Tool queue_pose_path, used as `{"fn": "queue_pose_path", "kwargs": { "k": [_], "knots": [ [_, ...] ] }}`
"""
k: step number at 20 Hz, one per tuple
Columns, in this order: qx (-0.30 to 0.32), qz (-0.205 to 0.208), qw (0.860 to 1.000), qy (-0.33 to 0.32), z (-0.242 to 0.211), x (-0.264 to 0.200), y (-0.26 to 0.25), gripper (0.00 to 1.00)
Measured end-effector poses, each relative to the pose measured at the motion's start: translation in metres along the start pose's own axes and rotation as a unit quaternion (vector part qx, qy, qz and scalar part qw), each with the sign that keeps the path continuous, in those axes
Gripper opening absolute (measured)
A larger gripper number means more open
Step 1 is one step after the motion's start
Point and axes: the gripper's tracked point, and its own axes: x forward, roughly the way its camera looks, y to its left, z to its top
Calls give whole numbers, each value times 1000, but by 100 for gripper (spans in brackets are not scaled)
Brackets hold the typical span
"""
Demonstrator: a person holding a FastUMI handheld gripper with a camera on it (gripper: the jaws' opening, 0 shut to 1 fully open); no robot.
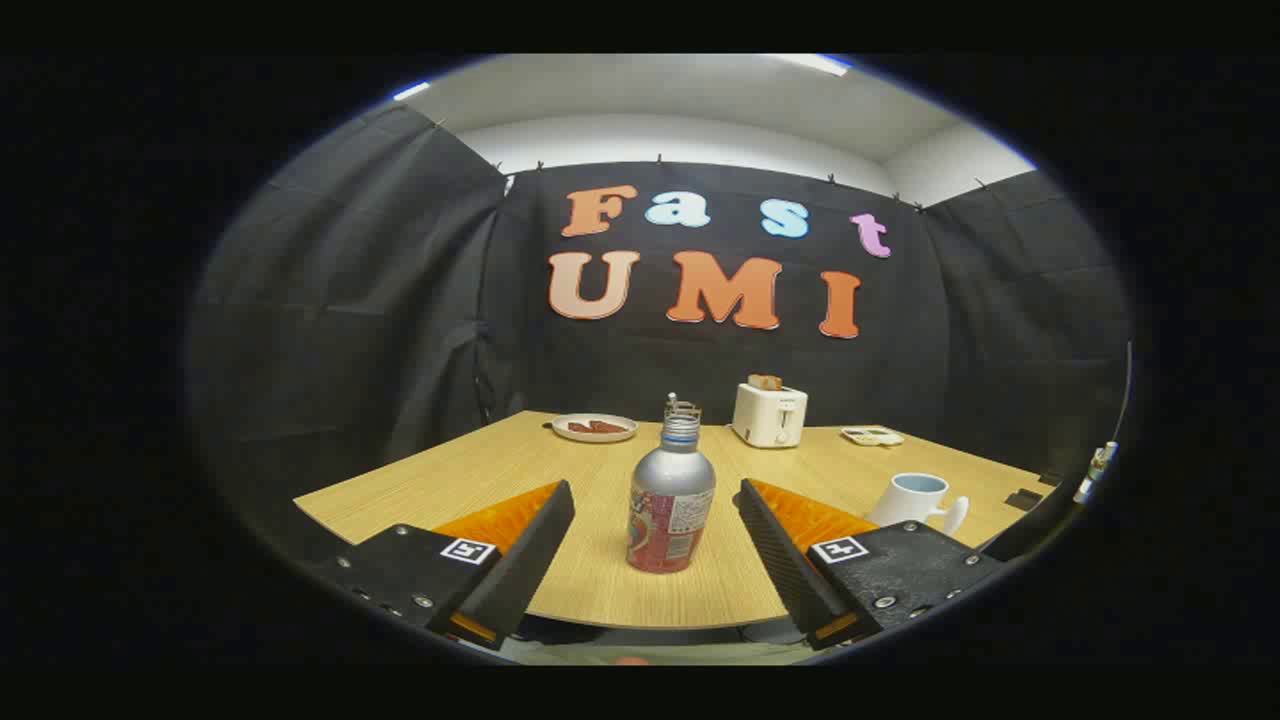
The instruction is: Take the bottle from table, then pour the juice into the cup, finally place the bottle on the coaster
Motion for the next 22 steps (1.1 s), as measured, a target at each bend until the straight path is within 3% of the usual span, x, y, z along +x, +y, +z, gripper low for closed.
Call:
{"fn": "queue_pose_path", "kwargs": {
  "k": [22],
  "knots": [
    [10, -14, 1000, 20, -23, 12, -8, 99]
  ]
}}
